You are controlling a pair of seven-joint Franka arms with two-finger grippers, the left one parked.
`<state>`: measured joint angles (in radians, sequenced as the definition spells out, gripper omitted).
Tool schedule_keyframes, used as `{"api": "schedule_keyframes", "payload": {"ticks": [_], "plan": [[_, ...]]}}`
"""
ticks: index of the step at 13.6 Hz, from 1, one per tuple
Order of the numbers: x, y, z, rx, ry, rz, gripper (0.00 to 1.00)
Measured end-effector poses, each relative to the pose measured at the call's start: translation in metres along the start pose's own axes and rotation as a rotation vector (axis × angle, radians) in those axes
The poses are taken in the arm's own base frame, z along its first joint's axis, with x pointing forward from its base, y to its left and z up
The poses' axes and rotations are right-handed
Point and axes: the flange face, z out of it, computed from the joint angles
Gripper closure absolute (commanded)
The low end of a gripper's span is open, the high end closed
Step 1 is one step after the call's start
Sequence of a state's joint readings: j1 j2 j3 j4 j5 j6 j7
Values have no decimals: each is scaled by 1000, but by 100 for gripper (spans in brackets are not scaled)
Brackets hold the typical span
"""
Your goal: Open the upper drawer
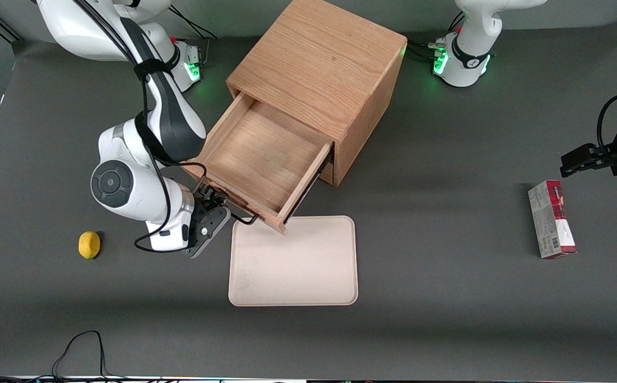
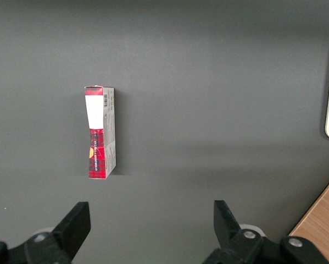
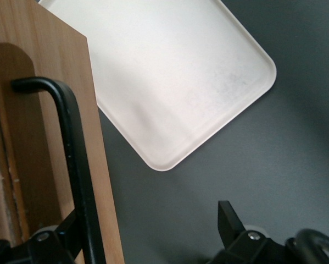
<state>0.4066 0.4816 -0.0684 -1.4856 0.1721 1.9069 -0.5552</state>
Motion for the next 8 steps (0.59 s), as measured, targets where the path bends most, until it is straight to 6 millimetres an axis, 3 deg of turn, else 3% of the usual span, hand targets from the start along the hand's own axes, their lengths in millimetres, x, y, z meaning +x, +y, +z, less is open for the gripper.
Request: {"api": "schedule_keyframes", "payload": {"ticks": [5,8], "plan": [[1,4,-2,1,0,3,0],[7,2,-28,-8,20,-6,0]]}}
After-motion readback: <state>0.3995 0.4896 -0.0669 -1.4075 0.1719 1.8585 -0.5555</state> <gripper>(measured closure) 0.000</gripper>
